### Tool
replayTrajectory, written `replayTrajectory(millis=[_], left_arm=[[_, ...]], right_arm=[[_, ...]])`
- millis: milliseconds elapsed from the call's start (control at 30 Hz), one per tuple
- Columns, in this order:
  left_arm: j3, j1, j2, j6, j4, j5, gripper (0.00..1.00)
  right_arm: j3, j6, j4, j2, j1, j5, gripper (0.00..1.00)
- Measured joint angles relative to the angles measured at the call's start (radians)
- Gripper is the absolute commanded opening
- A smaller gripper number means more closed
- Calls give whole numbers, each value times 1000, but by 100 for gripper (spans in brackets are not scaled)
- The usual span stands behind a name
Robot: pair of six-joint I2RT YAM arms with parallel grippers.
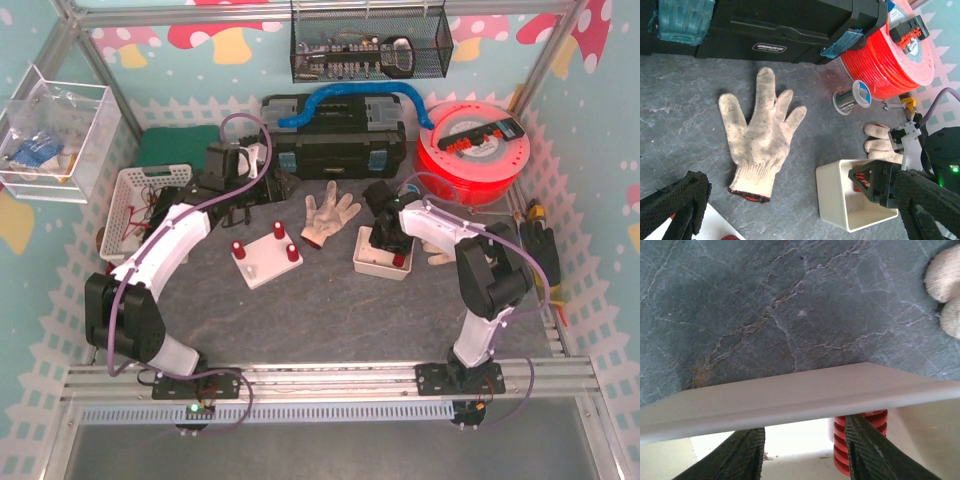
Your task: Install the large spring
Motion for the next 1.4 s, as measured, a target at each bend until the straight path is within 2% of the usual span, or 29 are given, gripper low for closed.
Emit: replayTrajectory(millis=[367, 600, 1067, 1267, 1367, 1400], left_arm=[[7, 5, 0, 0, -1, -7, 99], [16, 5, 0, 0, -1, -7, 99], [33, 5, 11, 0, 0, 1, 99], [33, 5, 11, 0, 0, 5, 99], [33, 5, 10, 0, 0, 9, 99], [33, 5, 10, 0, 0, 9, 99]], right_arm=[[10, 22, -13, 6, 8, 10, 48], [118, 30, -69, 10, 29, 43, 55], [34, 55, -116, 40, 30, 47, 56], [-6, 46, -49, 77, 28, 34, 50], [-7, 34, -13, 76, 28, 31, 42], [-8, 29, -3, 76, 28, 31, 35]])
